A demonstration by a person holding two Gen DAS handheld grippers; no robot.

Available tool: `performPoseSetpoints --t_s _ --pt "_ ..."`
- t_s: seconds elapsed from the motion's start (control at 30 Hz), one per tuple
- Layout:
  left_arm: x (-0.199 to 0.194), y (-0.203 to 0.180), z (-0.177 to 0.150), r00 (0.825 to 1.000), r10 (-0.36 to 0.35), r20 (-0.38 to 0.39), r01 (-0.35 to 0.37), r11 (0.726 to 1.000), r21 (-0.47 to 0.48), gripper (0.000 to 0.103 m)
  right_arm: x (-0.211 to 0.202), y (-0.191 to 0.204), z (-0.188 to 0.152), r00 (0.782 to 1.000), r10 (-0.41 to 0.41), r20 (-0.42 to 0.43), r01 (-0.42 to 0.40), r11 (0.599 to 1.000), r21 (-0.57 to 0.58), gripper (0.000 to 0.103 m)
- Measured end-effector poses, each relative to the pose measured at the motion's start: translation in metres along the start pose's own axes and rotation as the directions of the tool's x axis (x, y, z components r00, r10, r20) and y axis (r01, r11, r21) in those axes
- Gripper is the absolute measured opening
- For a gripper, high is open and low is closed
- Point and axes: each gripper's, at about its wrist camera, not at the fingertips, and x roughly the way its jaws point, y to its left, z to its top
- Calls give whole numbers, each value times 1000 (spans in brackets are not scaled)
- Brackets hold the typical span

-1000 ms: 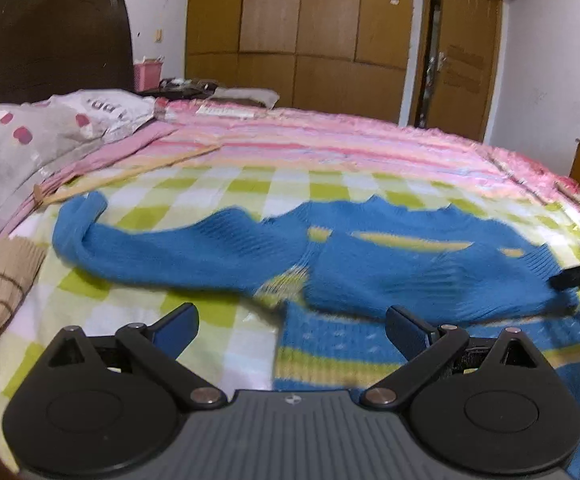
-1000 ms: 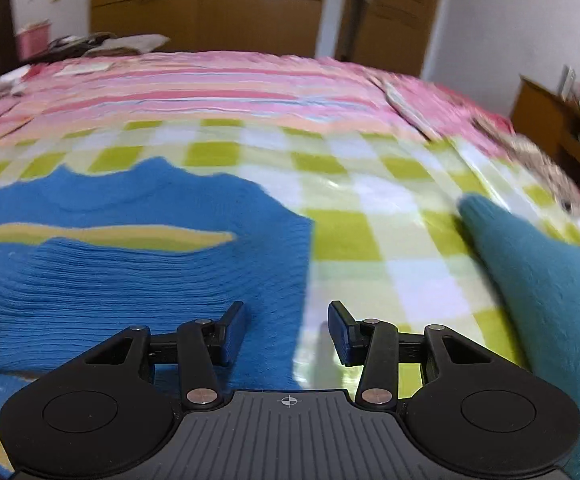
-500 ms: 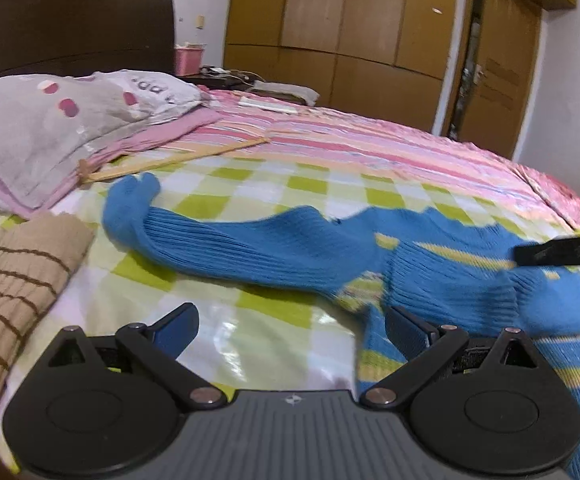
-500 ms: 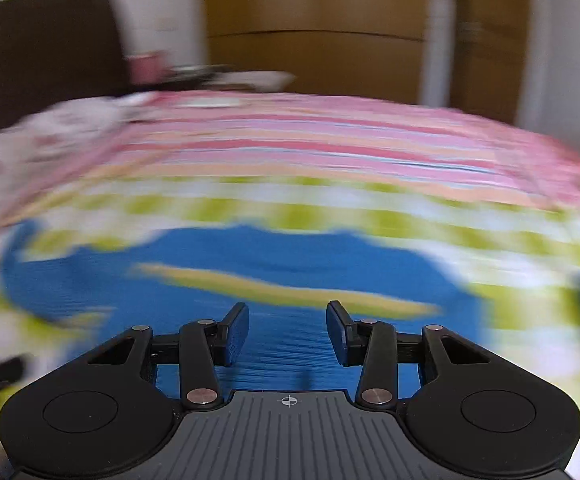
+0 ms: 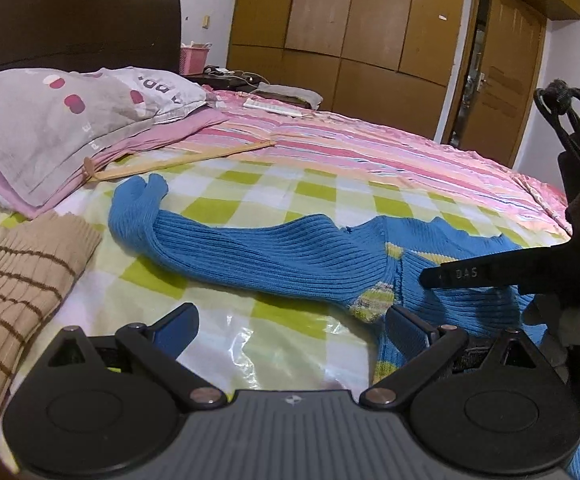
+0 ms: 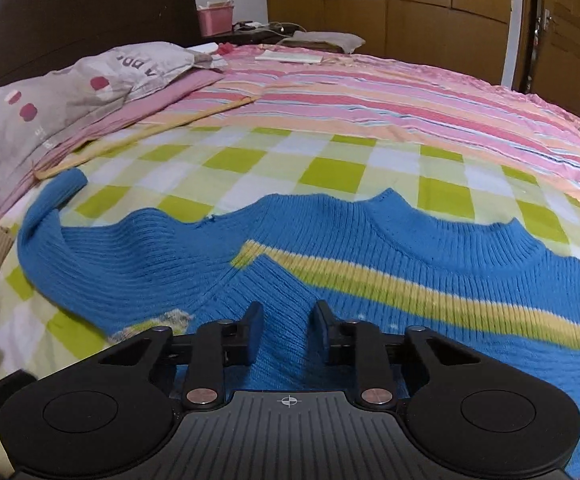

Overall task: Fold small clothes
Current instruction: 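Move the right gripper over to the other sleeve cuff, then close the right gripper on the other sleeve cuff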

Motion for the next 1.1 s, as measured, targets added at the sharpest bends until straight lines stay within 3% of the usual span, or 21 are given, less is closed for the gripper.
performPoseSetpoints --t_s 0.13,0.3,0.47,0.63,0.83,0.93,1.1 --pt "0 7 3 1000 22 11 -21 1000 -18 103 -4 -2 3 1000 10 4 -11 999 37 21" --pt "0 24 9 996 85 33 -83 995 -62 103 -21 11 8 999 26 46 -26 1000 -4 23" --pt "2 44 13 987 154 42 -149 983 -104 103 -22 45 31 986 164 36 -163 986 -28 26" --pt "-1 57 17 972 221 80 -213 972 -98 103 8 88 68 942 334 -35 -334 943 1 27" --pt "-1 72 21 955 284 84 -274 955 -108 103 61 137 98 889 447 -94 -441 894 84 29" --pt "-1 80 22 950 302 77 -291 948 -130 103 85 157 106 867 486 -114 -473 872 121 34" --pt "1 89 22 943 326 66 -313 937 -158 103 116 176 112 847 509 -152 -488 859 153 34"
